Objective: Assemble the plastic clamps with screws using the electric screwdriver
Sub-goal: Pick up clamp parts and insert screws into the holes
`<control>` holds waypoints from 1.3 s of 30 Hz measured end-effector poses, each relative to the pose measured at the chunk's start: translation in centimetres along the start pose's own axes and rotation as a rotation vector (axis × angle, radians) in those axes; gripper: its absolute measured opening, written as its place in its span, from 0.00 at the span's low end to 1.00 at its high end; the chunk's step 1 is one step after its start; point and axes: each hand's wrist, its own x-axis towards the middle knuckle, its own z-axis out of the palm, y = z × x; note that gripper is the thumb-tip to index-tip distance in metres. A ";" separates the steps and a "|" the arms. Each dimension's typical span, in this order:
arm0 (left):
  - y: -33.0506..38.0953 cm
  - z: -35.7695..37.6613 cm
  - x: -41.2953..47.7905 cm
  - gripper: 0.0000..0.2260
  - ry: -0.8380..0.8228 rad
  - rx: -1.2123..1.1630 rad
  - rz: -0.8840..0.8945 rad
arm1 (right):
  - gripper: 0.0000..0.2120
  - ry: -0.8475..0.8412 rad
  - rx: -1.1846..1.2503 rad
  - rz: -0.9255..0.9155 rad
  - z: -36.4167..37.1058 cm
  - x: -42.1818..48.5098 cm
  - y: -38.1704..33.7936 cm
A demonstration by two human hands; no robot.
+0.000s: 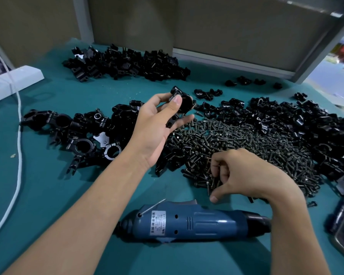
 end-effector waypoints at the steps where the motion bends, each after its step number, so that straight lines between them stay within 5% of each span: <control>1: 0.0 0.0 0.0 0.04 -0.002 0.001 0.002 | 0.22 -0.008 0.003 0.000 0.1 0.1 0.0; 13: 0.0 0.0 0.0 0.05 -0.009 0.018 -0.006 | 0.08 0.049 0.159 -0.099 -0.2 0.1 1.3; 15: 0.0 0.0 0.0 0.06 -0.023 0.038 -0.011 | 0.08 0.159 0.264 -0.126 -0.6 0.1 1.6; 19: -0.5 0.3 0.0 0.07 -0.060 0.145 -0.026 | 0.12 0.639 0.625 -0.301 -0.6 0.5 0.9; 25: -1.1 0.4 -0.2 0.06 -0.195 0.267 -0.029 | 0.11 1.017 0.674 -0.449 0.4 2.0 -0.8; 39: -1.4 0.6 -0.6 0.08 -0.266 0.448 0.008 | 0.10 1.093 0.556 -0.500 1.2 2.4 -1.4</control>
